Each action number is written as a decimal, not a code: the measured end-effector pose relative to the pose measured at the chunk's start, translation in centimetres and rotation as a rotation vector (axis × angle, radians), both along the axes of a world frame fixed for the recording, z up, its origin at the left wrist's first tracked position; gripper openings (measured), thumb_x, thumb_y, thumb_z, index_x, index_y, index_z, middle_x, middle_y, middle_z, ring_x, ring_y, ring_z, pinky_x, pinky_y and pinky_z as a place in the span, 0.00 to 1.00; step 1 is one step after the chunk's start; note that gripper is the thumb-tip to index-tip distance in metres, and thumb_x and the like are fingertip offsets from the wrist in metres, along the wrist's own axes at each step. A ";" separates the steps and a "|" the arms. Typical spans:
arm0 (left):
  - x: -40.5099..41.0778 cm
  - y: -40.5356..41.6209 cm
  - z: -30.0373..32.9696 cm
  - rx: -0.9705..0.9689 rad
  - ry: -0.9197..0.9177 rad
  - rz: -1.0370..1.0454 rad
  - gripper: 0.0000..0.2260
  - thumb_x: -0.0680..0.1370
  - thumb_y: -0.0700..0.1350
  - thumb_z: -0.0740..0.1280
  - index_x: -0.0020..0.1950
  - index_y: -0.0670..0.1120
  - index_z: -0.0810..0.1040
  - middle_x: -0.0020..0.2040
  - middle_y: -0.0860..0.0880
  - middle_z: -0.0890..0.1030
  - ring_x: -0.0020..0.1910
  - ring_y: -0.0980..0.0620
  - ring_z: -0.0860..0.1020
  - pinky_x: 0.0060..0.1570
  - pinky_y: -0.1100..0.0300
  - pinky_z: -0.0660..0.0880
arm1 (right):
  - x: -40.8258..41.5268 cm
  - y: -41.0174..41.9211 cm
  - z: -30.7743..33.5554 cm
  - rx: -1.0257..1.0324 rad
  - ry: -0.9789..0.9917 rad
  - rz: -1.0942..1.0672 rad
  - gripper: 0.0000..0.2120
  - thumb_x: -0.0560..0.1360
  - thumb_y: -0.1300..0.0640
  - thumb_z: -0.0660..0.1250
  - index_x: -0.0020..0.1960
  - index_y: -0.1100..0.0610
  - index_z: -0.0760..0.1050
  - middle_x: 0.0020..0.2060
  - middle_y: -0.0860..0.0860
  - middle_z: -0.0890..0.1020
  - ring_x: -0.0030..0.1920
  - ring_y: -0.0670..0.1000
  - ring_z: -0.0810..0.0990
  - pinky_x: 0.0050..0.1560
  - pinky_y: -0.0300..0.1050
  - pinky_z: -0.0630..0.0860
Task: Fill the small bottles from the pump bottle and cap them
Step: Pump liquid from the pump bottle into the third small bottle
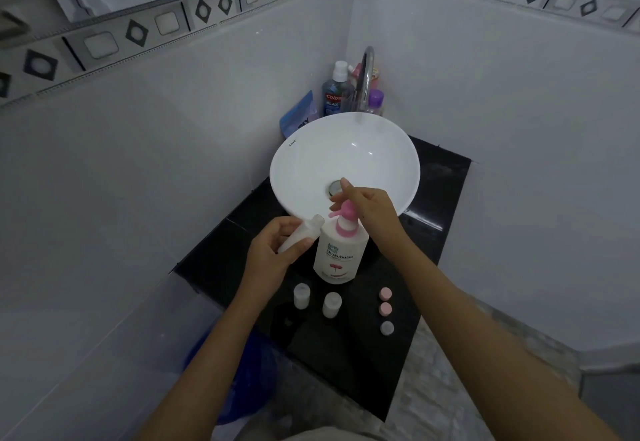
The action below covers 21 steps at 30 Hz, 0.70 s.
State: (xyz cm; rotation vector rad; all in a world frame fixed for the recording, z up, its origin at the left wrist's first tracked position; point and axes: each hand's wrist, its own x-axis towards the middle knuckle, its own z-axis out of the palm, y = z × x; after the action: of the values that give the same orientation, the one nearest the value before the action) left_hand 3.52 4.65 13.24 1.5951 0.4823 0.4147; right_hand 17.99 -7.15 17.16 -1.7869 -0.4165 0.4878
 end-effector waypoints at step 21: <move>-5.0 -3.1 -1.8 -0.094 0.148 -0.101 0.12 0.75 0.43 0.68 0.58 0.49 0.77 0.54 0.52 0.80 0.50 0.61 0.79 0.42 0.70 0.76 | -2.8 -9.5 -8.0 -0.358 -0.092 -0.207 0.13 0.75 0.47 0.66 0.50 0.55 0.80 0.44 0.49 0.83 0.46 0.49 0.81 0.48 0.45 0.78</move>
State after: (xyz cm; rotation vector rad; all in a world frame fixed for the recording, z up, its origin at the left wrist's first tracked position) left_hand -1.47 1.55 11.44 1.5584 0.5232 0.1961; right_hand 15.16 -16.69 9.21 -2.1776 -0.2108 0.3497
